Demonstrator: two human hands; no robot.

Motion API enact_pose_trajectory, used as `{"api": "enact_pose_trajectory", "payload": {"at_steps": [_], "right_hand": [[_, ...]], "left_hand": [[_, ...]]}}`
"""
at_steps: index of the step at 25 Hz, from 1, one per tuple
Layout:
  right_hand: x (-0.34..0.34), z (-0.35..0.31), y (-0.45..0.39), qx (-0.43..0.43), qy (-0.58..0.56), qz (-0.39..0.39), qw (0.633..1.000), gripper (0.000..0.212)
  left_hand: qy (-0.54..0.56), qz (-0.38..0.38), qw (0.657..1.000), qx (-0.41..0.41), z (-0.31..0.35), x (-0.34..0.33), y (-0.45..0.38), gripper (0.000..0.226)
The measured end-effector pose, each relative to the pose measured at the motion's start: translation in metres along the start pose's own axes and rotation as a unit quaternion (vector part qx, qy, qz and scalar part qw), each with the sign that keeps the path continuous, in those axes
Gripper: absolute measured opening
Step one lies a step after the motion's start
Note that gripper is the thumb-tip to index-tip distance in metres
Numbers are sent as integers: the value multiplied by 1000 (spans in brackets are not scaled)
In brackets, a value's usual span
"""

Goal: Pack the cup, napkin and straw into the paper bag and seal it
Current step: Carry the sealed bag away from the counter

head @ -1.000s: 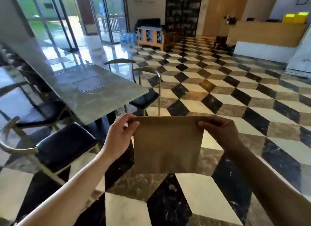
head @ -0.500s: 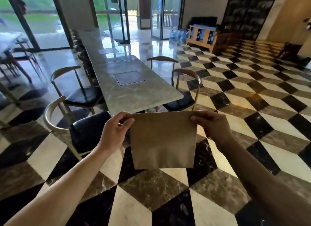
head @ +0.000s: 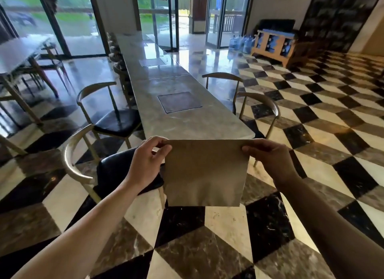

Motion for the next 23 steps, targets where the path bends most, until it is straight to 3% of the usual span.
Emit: {"api": "enact_pose_trajectory", "payload": {"at_steps": [10,23], "right_hand": [[-50,35,-161,-14,-18,-1,1000,18],[-112,104,-386,-13,-35,-123,992,16]], "left_hand": [[-21,41,999,-2,-67,-42,-134,2],[-134,106,985,12,-139,-109,-274,5]]}}
Point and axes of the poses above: each hand's wrist, its own y-axis away from the middle knuckle, its own x-axis out of the back of the hand, z = x × y, the point moved 7 cm from there along -y, towards the middle knuckle, and after that the axes turned 7 degrees about z, right-handed, at the moved point
